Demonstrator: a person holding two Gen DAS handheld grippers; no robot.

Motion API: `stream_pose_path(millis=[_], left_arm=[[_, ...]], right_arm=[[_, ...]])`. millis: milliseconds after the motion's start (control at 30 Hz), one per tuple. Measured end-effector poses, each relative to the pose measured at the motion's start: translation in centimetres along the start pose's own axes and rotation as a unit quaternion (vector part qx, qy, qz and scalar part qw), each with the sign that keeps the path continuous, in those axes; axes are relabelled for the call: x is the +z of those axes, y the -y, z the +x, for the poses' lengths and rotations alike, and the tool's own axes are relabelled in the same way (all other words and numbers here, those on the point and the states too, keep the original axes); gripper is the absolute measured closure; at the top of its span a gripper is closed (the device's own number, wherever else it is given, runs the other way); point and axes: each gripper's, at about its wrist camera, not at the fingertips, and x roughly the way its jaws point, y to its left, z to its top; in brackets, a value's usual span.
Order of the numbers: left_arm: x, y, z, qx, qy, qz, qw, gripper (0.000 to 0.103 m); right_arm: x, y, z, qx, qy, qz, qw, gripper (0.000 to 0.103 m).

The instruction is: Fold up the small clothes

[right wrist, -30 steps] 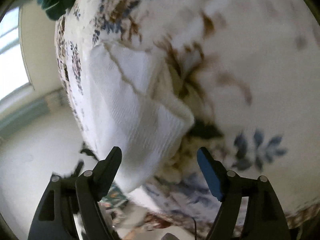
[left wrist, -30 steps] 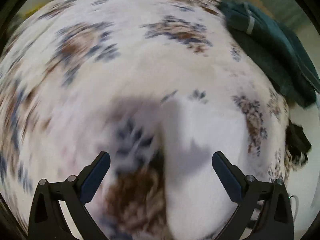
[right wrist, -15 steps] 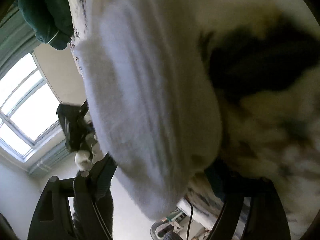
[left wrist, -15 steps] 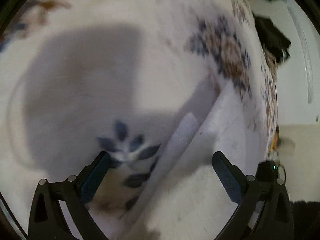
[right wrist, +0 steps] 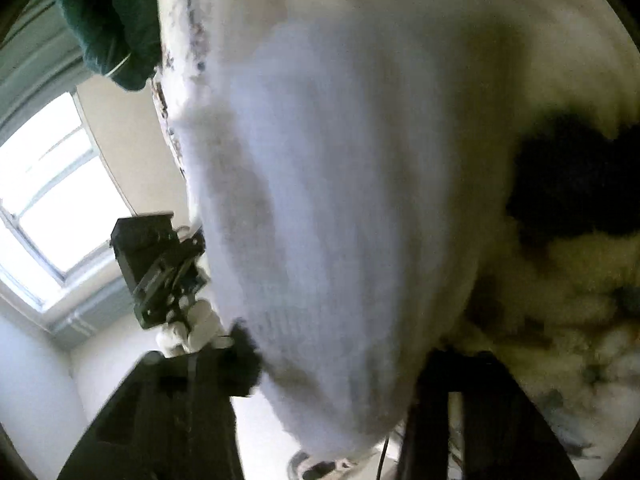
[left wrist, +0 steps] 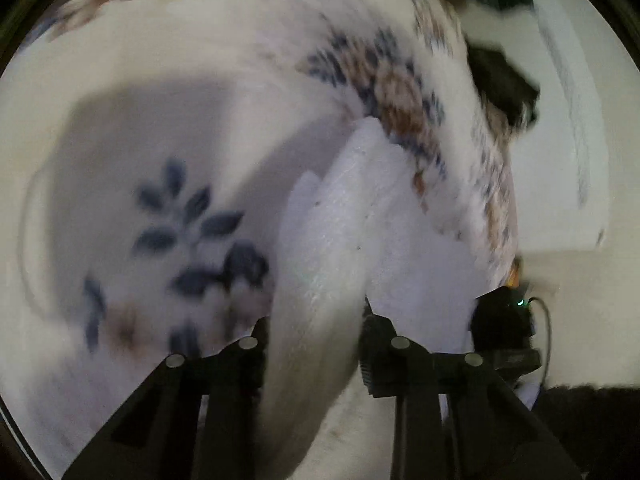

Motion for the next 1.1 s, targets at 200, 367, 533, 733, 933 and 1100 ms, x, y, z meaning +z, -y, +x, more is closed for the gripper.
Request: stream_pose_path(millis=[200, 367, 533, 733, 933, 1100], left_arm=[[-10.8, -3.9, -4.8, -0.063, 0.127, -0.165, 0.9762, 0.078], [-22.6, -6.3, -5.5, -0.086, 0.197, -0.297, 0.9304, 0.077], [-27.7, -7.6, -4.6, -0.095, 0.252, -0.375, 0.8871, 0.068], [-26.1, -7.8, -7.9, -0.041, 0.308, -0.354, 0.8822, 0.037], [-18.1, -8.3, -8.5, 0.014, 0.277, -0.264, 0.9237, 0.036], [-12.3, -9.1, -5.4, 0.082, 0.202, -0.208, 0.9535, 0.045]], right_arm=[[0.2, -7.0, 0.7, -0.072, -0.059, -0.08, 0.992, 0.076], [1.7, -13.8, 3.9, -0.142, -0.124, -0.181, 0.965, 0.078], [3.2, -17.1, 9.6, -0.243, -0.184, -0.266, 0.915, 0.075], [3.7, -19.9, 10.4, -0.3, -0.159, -0.296, 0.893, 0.055], [4.6, -20.5, 4.6, -0.259, -0.084, -0.289, 0.918, 0.055], [5.3, -20.7, 3.0, -0.24, -0.032, -0.311, 0.919, 0.091]])
